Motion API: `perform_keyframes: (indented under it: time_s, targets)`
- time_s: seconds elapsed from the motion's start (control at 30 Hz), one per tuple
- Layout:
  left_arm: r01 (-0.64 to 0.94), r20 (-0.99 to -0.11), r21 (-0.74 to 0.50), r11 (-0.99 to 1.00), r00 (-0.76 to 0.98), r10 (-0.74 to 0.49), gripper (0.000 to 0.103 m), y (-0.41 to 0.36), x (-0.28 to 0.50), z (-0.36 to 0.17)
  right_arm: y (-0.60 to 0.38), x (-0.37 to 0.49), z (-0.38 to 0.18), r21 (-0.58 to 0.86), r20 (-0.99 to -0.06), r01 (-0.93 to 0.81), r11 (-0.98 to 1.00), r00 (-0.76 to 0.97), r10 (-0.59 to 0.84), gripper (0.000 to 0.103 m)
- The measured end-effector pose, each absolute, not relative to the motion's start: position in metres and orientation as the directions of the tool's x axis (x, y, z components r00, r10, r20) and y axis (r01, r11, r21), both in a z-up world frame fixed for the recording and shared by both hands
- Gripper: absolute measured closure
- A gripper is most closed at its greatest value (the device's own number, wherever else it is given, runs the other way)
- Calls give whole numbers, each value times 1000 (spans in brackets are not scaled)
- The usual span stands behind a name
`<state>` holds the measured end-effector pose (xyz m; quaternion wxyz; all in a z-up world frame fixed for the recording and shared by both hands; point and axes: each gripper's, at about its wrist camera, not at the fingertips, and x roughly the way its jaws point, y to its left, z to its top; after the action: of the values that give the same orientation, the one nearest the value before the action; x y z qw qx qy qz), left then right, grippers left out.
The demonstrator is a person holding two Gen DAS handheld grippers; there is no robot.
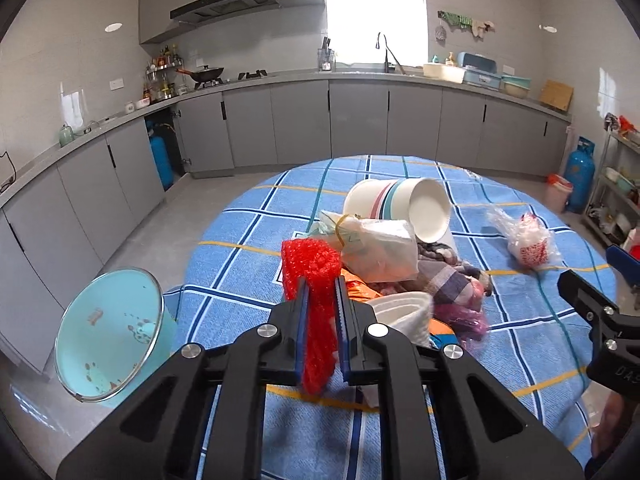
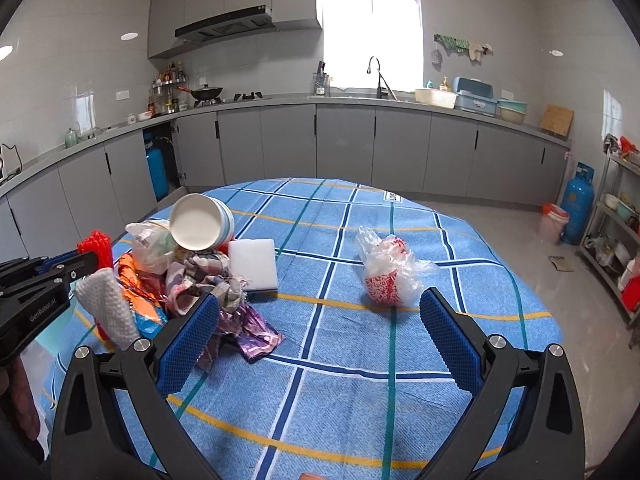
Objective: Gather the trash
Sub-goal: 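Grasp the red mesh net with the left gripper from the pile, then lift the red mesh net with the left gripper while the right gripper grasps the white foam net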
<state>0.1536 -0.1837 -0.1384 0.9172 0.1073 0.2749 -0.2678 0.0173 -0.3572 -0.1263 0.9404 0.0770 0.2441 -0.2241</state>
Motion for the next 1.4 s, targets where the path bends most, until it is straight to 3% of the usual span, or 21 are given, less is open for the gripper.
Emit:
perform_keyframes:
  time_s: [0.2, 0.4, 0.67, 0.73, 0.97, 1.07, 1.13, 1.2, 1.33, 1.4]
  targets:
    - [522, -501, 59, 851, 753, -427, 91, -167, 142, -117, -344, 18, -122, 40, -482, 417, 908, 804, -348, 4]
    - [410, -449, 132, 903, 836, -314, 91, -143, 130, -122, -312, 29, -117, 65, -446, 305, 950, 860, -246, 5]
    - [293, -463, 125, 948, 862, -206, 91, -107, 142, -137, -275, 52, -118, 21, -423, 187, 982, 892, -161, 9]
    - [280, -464, 115, 953, 864, -198, 91, -102, 145, -138, -271, 58, -121, 13, -434, 165, 986, 890, -143, 20]
    - [288, -478, 99, 952, 854, -208, 91, -94, 147, -143, -261, 78, -131, 6, -477, 116, 993, 873, -99, 32]
    - [287, -482, 97, 953, 851, -207, 91, -92, 148, -146, -255, 84, -136, 4, -493, 89, 996, 867, -75, 47]
    - [284, -483, 95, 954, 851, -206, 91, -91, 148, -147, -252, 86, -139, 2, -503, 74, 997, 862, -63, 67]
    - [279, -482, 95, 956, 853, -201, 91, -88, 149, -146, -250, 86, -140, 1, -511, 65, 998, 858, -56, 79]
    - [260, -474, 101, 960, 861, -183, 91, -85, 150, -143, -247, 81, -135, 3, -498, 51, 999, 866, -43, 92]
    - [247, -470, 106, 963, 866, -170, 91, -81, 152, -142, -244, 80, -129, 2, -487, 40, 999, 873, -33, 92]
